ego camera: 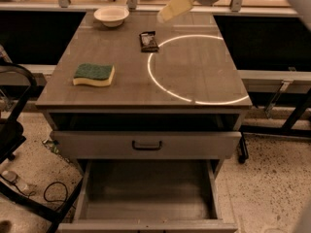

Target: Place rxbar chocolate into middle drawer

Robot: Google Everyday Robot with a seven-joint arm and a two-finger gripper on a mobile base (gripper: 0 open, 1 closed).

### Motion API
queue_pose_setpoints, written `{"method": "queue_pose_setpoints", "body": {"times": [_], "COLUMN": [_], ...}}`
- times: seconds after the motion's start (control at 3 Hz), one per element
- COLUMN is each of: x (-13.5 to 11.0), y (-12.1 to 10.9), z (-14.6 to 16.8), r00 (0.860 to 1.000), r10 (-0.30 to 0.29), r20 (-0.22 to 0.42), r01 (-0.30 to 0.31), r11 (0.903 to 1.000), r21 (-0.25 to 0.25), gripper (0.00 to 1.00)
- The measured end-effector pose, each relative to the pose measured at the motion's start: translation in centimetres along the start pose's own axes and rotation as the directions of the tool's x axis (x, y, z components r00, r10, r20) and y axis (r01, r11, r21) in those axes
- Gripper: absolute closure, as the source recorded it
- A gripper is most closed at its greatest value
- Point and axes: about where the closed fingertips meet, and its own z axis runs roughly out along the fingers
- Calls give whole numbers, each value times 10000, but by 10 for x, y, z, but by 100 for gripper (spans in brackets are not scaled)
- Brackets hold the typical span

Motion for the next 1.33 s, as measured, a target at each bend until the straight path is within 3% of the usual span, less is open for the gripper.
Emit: {"method": "queue_pose_setpoints", "body": {"times": [0.33, 0.67, 1.0, 1.33], "x": [5, 16, 22, 23], "y": [-6, -7, -5, 2], "z": [71, 129, 165, 189], "r00": [9888, 9535, 9202, 8932], "r10": [1218, 2579, 3356, 3778], "r20": [-863, -1557, -2017, -2441], "r01": [-1206, -2522, -3234, -3566], "r11": [9925, 9661, 9418, 9255], "r21": [196, 559, 916, 1276], "gripper": [0, 0, 0, 0]}}
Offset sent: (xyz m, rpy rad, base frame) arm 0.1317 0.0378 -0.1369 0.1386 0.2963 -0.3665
